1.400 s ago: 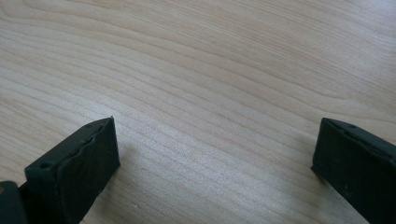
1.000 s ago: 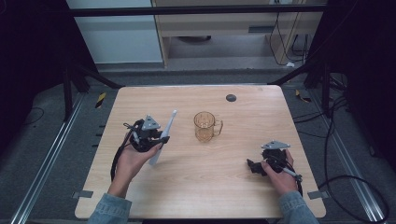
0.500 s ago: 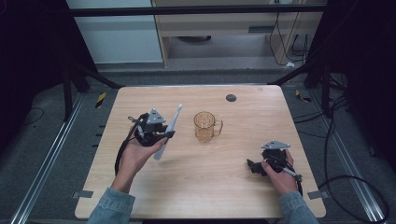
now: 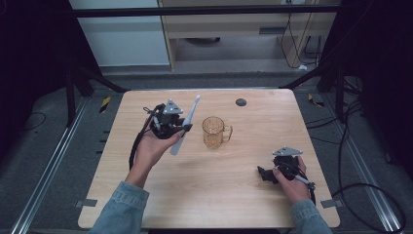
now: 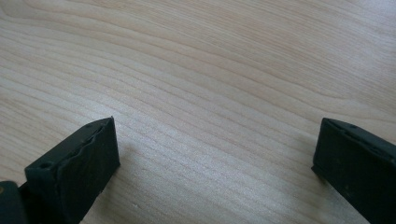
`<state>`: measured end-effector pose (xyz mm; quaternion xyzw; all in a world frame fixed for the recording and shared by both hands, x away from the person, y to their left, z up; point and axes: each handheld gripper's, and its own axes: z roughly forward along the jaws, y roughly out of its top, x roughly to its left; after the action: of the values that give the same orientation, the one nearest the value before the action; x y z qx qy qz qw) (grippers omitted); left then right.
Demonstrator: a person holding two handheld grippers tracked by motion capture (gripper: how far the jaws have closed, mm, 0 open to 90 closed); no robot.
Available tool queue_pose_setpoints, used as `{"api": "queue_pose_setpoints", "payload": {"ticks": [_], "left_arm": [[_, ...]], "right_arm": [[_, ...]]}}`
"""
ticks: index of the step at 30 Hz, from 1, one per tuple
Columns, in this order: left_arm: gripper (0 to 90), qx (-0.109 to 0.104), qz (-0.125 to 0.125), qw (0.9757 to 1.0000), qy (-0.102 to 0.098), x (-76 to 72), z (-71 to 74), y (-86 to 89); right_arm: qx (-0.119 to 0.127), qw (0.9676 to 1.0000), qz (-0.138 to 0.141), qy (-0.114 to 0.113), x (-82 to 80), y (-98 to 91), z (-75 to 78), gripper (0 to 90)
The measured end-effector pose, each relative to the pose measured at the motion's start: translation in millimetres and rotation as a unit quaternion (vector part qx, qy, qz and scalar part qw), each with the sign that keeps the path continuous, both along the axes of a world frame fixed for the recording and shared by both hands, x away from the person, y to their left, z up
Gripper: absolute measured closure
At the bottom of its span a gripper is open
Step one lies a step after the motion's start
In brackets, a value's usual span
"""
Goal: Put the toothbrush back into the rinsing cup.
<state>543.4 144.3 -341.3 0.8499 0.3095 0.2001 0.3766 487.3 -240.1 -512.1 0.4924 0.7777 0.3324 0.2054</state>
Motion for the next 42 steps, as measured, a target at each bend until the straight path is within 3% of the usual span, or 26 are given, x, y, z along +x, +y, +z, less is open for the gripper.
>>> {"api": "queue_pose_setpoints", "payload": {"ticks": [3, 7, 14, 19, 21, 24, 42], "left_arm": [[67.0, -0.007, -0.001, 1.0, -0.001, 5.6, 5.0, -4.4], [67.0, -0.031, -0.01, 0.9995, 0.003, 22.5, 15.0, -16.3], [67.1, -0.035, -0.004, 0.9992, -0.019, 39.2, 30.9, -34.5], [67.0, -0.053, -0.008, 0.9982, -0.027, 50.3, 38.1, -48.4], [67.0, -0.061, -0.007, 0.998, -0.017, 54.4, 37.6, -52.8], [67.0, -0.055, -0.005, 0.9983, -0.021, 58.4, 37.2, -60.2], [67.1, -0.084, -0.01, 0.9962, -0.022, 71.1, 35.5, -78.9]], "right_arm": [[-0.001, 1.0, 0.0, -0.001, 0.0, -0.1, -0.1, 0.4], [0.0, 1.0, -0.001, 0.0, 0.0, 0.1, 0.0, 0.4], [-0.001, 1.0, 0.001, -0.001, 0.0, -0.1, -0.1, 0.4], [-0.005, 1.0, 0.001, -0.004, 0.3, -0.4, -0.4, 0.4], [-0.004, 1.0, 0.001, -0.004, 0.2, -0.3, -0.4, 0.4], [-0.004, 1.0, 0.001, -0.003, 0.2, -0.3, -0.4, 0.4], [-0.005, 1.0, 0.001, -0.004, 0.3, -0.4, -0.5, 0.4]]}}
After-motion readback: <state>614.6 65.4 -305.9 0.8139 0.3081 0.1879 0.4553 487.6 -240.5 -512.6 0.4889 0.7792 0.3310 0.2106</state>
